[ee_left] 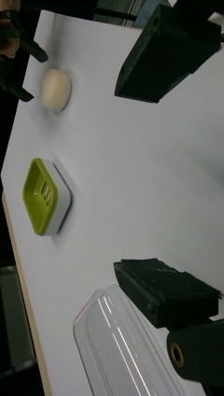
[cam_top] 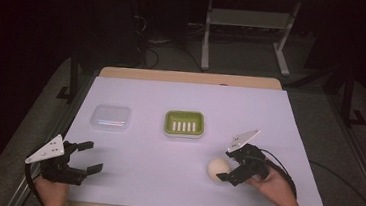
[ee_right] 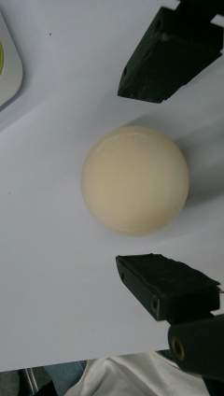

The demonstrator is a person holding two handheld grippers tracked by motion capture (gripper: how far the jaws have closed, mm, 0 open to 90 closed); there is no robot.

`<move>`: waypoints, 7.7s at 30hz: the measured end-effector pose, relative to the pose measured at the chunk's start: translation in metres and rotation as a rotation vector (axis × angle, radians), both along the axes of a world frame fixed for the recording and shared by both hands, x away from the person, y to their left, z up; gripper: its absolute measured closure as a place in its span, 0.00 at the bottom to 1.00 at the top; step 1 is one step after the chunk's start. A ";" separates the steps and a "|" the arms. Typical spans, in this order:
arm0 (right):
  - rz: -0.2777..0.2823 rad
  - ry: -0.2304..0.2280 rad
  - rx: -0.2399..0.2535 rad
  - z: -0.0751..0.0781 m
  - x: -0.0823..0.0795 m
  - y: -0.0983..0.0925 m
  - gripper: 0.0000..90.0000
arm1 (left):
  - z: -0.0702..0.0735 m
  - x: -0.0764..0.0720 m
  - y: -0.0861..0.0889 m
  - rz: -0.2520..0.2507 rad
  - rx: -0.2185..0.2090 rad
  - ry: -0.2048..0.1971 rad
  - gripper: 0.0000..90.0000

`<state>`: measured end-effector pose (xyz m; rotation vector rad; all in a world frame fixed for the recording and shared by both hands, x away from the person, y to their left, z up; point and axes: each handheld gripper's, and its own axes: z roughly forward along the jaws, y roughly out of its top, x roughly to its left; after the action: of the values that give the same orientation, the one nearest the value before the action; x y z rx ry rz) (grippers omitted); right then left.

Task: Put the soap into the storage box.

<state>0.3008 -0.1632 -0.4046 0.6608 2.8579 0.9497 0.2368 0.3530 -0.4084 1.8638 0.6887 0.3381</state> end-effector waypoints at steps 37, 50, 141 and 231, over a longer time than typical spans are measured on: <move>0.034 0.036 -0.093 -0.026 0.008 0.022 0.16 | -0.001 0.002 -0.003 -0.003 0.009 0.012 0.15; 0.028 0.026 -0.110 -0.028 0.008 0.023 0.19 | -0.001 0.002 -0.003 -0.002 0.011 0.012 0.15; 0.130 0.085 -0.004 0.024 0.067 0.051 0.24 | -0.002 0.001 0.001 0.021 0.003 0.010 0.15; 0.120 0.098 -0.057 0.027 0.155 0.121 0.24 | -0.002 0.001 0.001 0.023 -0.004 0.013 0.15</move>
<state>0.4561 -0.0427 -0.3776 0.5505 3.0290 0.8698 0.2379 0.3541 -0.4108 1.8571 0.7196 0.3403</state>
